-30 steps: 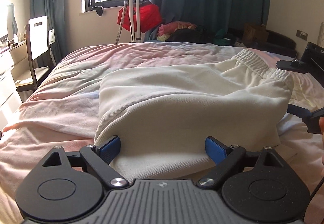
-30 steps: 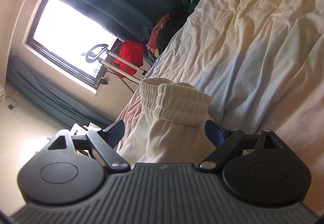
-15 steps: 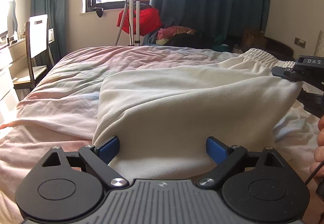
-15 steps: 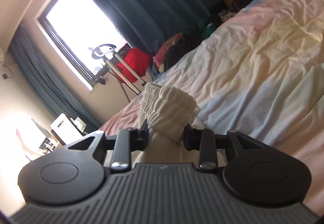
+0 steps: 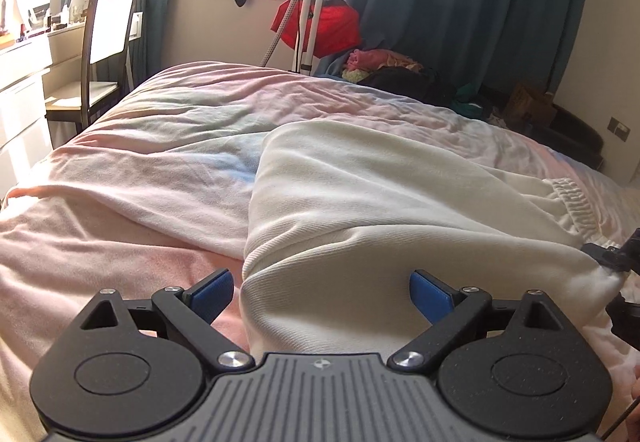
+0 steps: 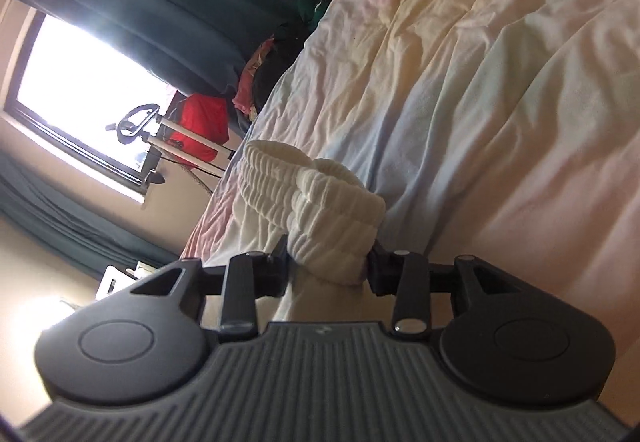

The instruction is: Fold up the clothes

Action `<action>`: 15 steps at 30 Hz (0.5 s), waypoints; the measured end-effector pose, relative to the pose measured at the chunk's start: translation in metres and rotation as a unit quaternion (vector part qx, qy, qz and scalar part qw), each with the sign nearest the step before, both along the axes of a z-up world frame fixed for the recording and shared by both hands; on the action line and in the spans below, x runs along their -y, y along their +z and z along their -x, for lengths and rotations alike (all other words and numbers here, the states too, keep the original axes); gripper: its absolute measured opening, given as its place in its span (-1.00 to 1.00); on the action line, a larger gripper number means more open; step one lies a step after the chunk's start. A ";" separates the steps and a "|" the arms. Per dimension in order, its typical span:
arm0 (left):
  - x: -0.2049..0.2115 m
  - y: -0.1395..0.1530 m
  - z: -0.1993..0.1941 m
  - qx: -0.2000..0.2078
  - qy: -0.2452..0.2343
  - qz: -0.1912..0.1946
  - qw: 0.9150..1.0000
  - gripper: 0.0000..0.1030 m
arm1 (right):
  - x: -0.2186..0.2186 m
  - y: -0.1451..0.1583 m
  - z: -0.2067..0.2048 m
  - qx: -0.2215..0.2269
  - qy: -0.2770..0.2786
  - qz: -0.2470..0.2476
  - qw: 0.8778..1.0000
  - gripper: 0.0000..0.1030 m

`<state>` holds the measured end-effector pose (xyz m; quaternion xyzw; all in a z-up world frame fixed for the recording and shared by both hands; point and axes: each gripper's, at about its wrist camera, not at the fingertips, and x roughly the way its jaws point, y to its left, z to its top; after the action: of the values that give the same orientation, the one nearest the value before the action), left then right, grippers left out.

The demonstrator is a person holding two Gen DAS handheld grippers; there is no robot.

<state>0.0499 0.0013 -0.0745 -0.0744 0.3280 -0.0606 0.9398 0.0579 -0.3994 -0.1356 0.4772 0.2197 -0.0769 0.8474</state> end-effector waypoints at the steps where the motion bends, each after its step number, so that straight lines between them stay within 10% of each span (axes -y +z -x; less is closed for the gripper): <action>1: -0.002 -0.001 -0.001 -0.005 0.003 0.007 1.000 0.87 | -0.002 0.000 -0.001 -0.004 0.002 0.009 1.000 -0.18; 7: -0.013 -0.005 -0.007 -0.031 0.021 0.039 0.999 0.86 | -0.001 -0.009 -0.006 -0.043 0.006 -0.007 0.999 0.63; 15: -0.011 -0.009 -0.009 -0.047 0.024 0.038 0.998 0.87 | -0.011 -0.031 -0.026 -0.060 0.061 -0.020 0.996 0.70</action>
<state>0.0592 0.0124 -0.0838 -0.1201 0.3676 -0.0471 0.9210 0.0843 -0.3884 -0.1667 0.4740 0.3008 -0.0492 0.8261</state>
